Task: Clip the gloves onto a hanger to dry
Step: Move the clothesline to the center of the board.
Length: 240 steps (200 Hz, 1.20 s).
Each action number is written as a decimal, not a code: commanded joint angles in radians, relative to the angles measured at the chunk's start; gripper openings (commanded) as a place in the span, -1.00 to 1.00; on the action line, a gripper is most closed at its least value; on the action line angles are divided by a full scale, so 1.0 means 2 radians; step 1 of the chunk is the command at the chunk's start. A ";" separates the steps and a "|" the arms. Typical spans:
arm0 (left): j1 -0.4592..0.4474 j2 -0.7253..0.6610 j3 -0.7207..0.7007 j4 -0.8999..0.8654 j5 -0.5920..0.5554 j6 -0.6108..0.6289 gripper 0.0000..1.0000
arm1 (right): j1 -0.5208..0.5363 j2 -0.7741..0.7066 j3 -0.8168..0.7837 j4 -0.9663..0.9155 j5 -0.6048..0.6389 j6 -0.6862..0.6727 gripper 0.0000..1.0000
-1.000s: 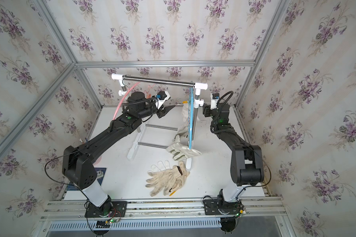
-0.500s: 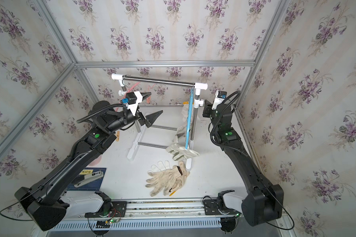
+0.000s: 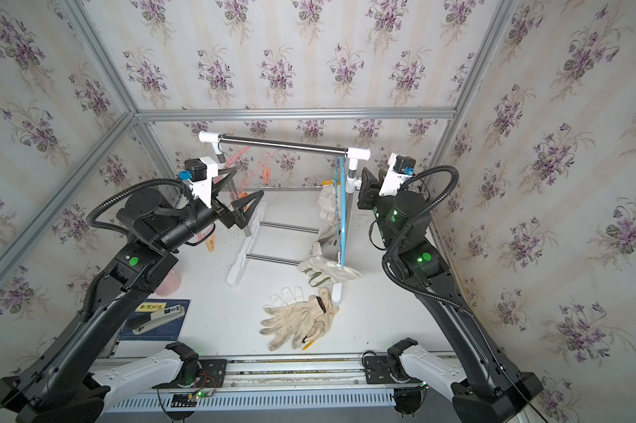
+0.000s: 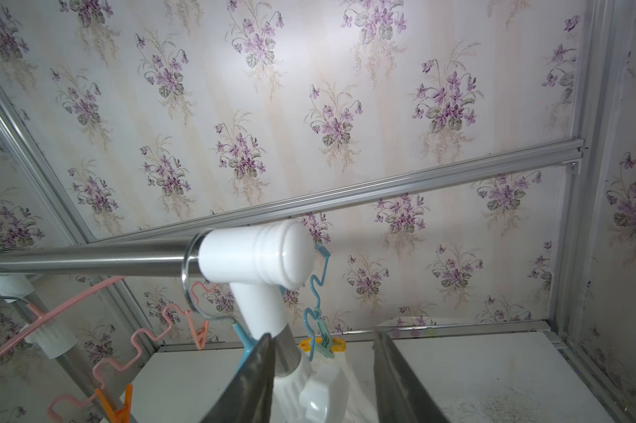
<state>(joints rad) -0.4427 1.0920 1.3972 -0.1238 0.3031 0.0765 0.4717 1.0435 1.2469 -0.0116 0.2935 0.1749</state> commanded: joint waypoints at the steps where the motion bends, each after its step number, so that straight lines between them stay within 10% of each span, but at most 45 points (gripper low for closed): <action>1: 0.025 0.011 0.055 -0.086 -0.076 0.008 1.00 | 0.006 -0.005 0.005 -0.010 -0.027 -0.013 -0.10; 63: 0.175 0.041 0.105 -0.169 -0.165 -0.097 0.97 | 0.029 -0.052 -0.019 -0.011 -0.256 -0.032 -0.11; 110: 0.238 0.070 0.039 -0.196 -0.190 -0.188 0.96 | 0.099 -0.027 -0.008 -0.053 -0.291 -0.032 -0.13; 166: 0.243 0.155 0.044 -0.220 -0.219 -0.158 1.00 | 0.141 -0.015 -0.053 -0.024 -0.293 -0.016 -0.12; 240: 0.230 0.174 -0.097 -0.086 -0.077 -0.020 1.00 | 0.162 0.000 -0.074 -0.030 -0.306 -0.025 -0.11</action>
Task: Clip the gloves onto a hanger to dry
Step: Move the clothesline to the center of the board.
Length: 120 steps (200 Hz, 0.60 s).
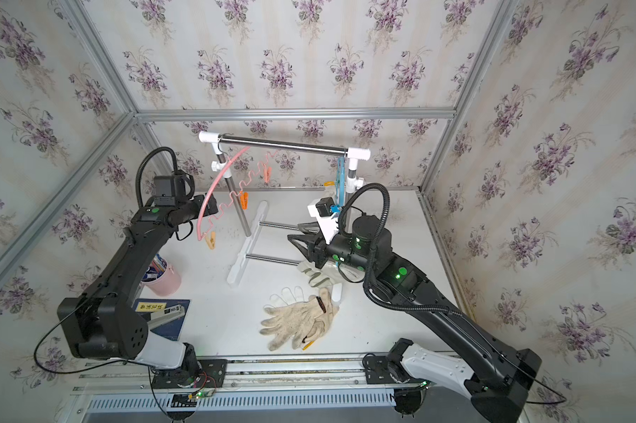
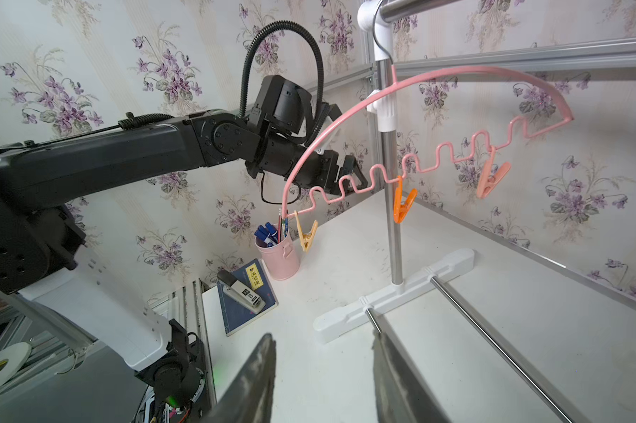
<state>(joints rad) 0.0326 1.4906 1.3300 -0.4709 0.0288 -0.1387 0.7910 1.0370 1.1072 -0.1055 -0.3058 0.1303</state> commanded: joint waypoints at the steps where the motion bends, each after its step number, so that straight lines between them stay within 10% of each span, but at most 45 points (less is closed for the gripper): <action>1: -0.008 -0.027 -0.067 0.091 0.063 0.092 1.00 | 0.003 0.003 -0.004 0.018 -0.006 -0.003 -0.11; 37: -0.036 -0.042 -0.099 0.094 0.092 0.194 1.00 | 0.004 0.015 -0.007 0.030 -0.006 -0.007 -0.11; 120: -0.073 -0.001 -0.150 0.230 0.098 0.153 0.97 | 0.006 0.018 0.001 0.018 0.003 -0.021 -0.10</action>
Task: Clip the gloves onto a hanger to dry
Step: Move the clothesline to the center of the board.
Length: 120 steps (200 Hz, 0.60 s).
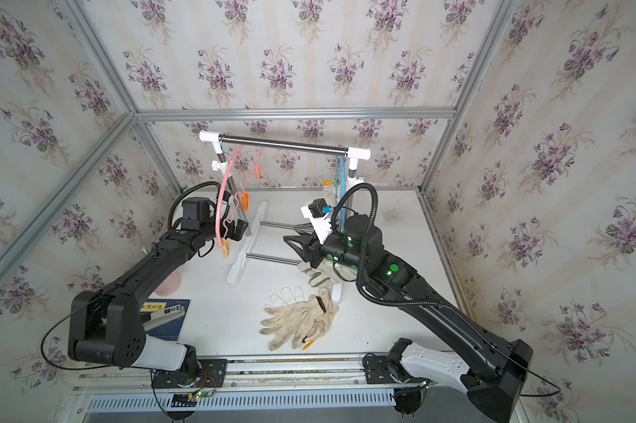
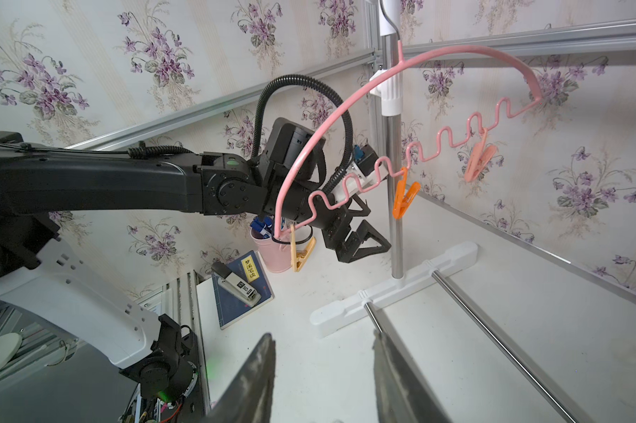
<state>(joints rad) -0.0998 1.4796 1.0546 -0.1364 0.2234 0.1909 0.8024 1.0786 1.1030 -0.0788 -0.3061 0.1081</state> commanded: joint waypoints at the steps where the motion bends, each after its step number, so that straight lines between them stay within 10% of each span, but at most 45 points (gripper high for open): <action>1: -0.008 0.005 -0.013 0.064 -0.001 -0.012 0.97 | 0.001 -0.003 0.003 0.004 0.004 -0.011 -0.10; 52: -0.012 0.018 -0.054 0.172 -0.051 -0.077 0.53 | 0.001 0.004 0.011 -0.003 0.002 -0.017 -0.10; 120: -0.014 0.040 -0.072 0.258 -0.062 -0.068 0.65 | 0.002 0.004 0.007 -0.007 0.007 -0.014 -0.10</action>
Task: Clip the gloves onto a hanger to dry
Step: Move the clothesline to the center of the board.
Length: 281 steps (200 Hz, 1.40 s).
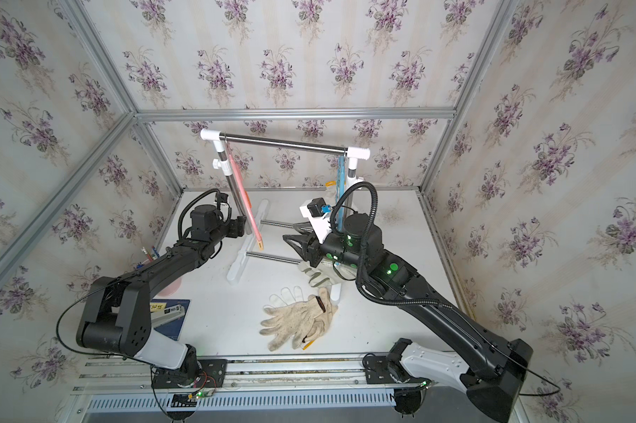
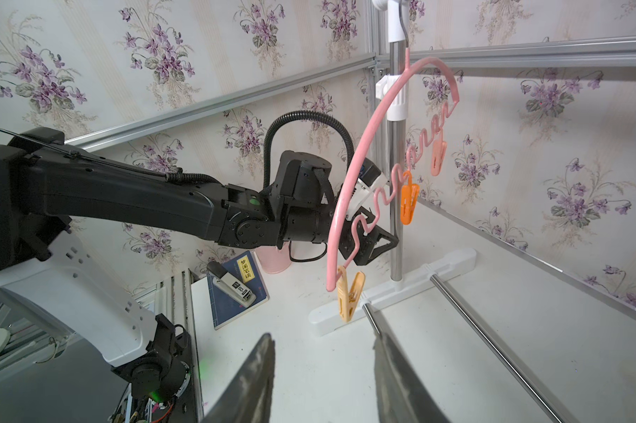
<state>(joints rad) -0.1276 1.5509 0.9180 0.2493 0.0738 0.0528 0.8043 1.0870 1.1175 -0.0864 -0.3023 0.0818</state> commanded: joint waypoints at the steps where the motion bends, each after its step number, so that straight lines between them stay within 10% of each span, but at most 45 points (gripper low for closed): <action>1: 0.001 0.005 -0.005 0.067 0.014 0.001 0.65 | 0.001 0.000 0.000 -0.003 0.005 -0.001 -0.10; 43: -0.001 0.027 -0.004 0.128 0.055 -0.019 0.57 | 0.001 0.006 0.000 -0.003 0.010 0.000 -0.10; 104: -0.007 0.051 0.009 0.148 0.059 -0.050 -0.14 | 0.002 0.014 0.002 -0.002 0.015 0.002 -0.10; 205: -0.042 -0.024 -0.041 0.118 0.012 -0.028 -0.28 | 0.002 -0.011 -0.025 0.003 0.032 0.000 -0.09; 239: -0.045 -0.027 -0.036 0.111 -0.044 -0.023 0.53 | 0.002 -0.021 -0.032 0.002 0.032 0.000 -0.06; 281: -0.044 0.010 -0.022 0.148 -0.062 0.005 0.65 | 0.002 -0.027 -0.033 0.001 0.032 -0.005 -0.04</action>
<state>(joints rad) -0.2153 1.5364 0.8577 0.4702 -0.0261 0.0200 0.8066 1.0397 1.0489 -0.1085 -0.2470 0.0826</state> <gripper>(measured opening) 0.824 0.476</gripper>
